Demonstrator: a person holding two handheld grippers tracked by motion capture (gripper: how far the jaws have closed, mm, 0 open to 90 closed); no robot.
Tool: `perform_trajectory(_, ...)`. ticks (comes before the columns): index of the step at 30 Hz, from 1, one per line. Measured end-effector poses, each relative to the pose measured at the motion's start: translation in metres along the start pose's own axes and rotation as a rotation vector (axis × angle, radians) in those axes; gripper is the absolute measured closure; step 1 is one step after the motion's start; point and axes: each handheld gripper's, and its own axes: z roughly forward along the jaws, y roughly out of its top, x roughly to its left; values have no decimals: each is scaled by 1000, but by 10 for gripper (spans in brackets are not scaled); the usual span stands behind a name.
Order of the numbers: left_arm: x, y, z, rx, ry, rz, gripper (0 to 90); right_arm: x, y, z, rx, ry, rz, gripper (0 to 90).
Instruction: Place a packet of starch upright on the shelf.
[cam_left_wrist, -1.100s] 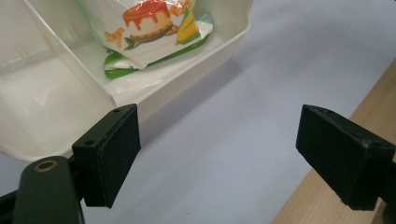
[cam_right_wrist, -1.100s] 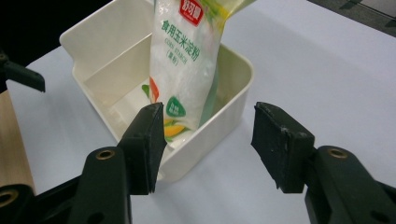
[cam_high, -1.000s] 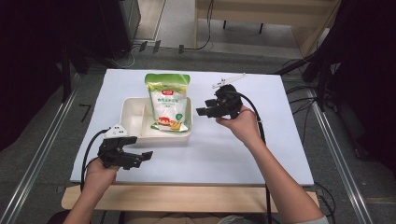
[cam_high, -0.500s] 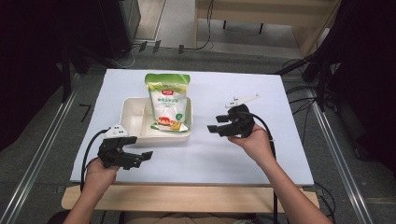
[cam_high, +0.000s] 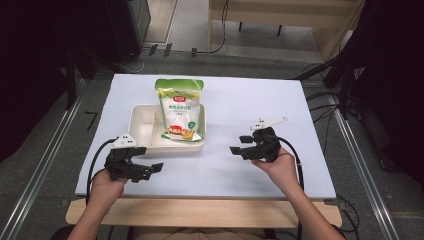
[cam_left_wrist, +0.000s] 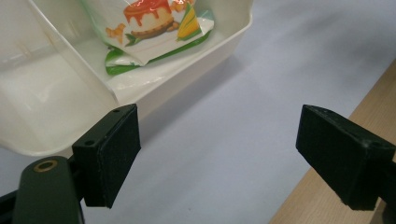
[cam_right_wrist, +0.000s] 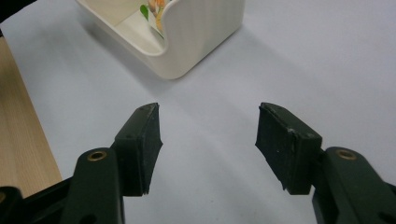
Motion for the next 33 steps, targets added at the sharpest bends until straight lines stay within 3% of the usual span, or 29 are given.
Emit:
perform_trajectory(6,-1,0,1,-1,1,0,146,0,-7,4,-7,-14,0,420)
perform_trajectory(13,-1,0,2,2,6,-2,147,-3,-12,14,33,-22,1,417)
perform_trajectory(24,-1,0,2,-1,6,-9,147,-5,-12,15,37,-23,10,400)
perform_trajectory(33,-1,1,3,15,3,-9,147,-5,-13,15,46,-56,9,399)
